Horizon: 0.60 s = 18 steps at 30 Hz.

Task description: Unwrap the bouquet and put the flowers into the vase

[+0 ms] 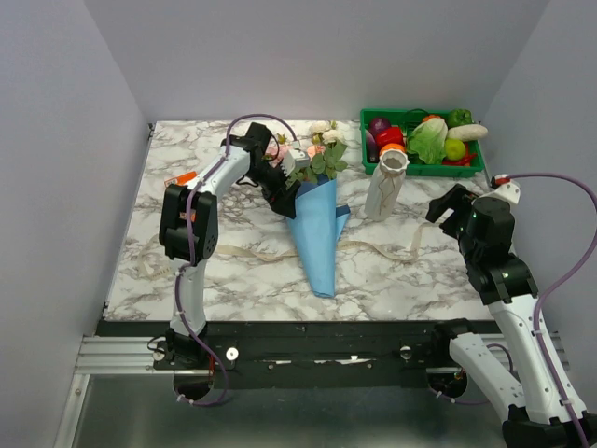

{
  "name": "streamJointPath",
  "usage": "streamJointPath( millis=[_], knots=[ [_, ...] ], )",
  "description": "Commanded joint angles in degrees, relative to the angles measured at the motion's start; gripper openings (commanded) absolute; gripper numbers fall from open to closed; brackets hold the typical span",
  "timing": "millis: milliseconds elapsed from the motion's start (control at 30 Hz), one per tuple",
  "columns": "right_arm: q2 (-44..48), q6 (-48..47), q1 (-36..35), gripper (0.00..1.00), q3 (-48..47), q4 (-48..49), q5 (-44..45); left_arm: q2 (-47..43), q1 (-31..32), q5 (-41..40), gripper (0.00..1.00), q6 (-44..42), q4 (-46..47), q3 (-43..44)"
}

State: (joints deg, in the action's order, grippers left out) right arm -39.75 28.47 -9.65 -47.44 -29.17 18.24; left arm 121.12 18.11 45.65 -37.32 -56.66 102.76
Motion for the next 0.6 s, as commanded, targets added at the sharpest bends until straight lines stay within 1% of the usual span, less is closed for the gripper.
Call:
streamJointPath(
  millis=[0, 200, 467, 567],
  knots=[
    [0.5, -1.5, 0.2, 0.84, 0.2, 2.1, -2.9, 1.7, -0.5, 0.8, 0.98, -0.6, 3.0, 1.5],
    [0.2, -1.7, 0.2, 0.82, 0.8, 2.5, -4.4, 2.2, -1.1, -1.4, 0.99, -0.4, 5.6, 2.2],
    [-0.2, -1.8, 0.2, 0.81, 0.9, 3.4, -5.8, 3.0, -1.8, -2.1, 0.99, -0.6, 5.8, 3.7],
    [-0.3, -1.8, 0.2, 0.81, 0.7, 3.4, -6.0, 3.9, -1.8, -2.1, 0.99, -1.6, 4.6, 4.9]
  ],
)
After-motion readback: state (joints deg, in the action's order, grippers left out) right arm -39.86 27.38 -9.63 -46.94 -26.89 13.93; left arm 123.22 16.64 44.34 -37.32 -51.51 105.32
